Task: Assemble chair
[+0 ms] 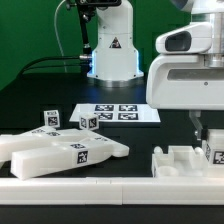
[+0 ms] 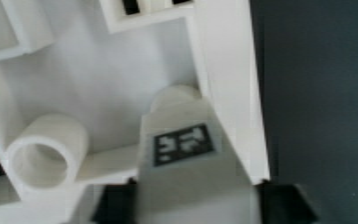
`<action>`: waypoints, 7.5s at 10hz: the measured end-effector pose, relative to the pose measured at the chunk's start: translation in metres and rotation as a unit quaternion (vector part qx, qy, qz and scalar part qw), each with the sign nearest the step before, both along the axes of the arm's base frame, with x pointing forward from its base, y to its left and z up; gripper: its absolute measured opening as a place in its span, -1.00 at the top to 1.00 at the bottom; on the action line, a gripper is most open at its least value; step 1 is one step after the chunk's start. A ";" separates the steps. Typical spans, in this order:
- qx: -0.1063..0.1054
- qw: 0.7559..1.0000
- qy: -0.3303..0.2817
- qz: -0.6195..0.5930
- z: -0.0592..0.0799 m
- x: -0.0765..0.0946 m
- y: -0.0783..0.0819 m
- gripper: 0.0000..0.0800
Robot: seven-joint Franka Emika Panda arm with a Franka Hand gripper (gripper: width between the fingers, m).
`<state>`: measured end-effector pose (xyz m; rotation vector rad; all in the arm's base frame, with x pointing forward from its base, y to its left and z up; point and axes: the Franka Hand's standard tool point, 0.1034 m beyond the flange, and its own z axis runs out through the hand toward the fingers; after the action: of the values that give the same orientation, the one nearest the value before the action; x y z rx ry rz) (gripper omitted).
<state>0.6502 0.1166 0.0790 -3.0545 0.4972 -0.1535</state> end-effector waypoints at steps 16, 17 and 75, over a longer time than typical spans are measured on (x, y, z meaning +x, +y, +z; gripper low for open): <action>0.116 0.695 0.058 -0.707 0.001 0.004 -0.006 0.29; 0.116 0.690 0.057 -0.712 0.001 0.004 -0.007 0.29; 0.038 0.990 0.065 -0.122 -0.044 -0.184 -0.270 -0.62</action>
Offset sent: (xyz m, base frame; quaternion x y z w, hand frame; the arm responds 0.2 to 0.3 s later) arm 0.0167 0.0054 -0.0034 0.0148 0.0147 0.2415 0.9702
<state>0.4665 -0.1535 0.0354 -2.9324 0.8648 0.0555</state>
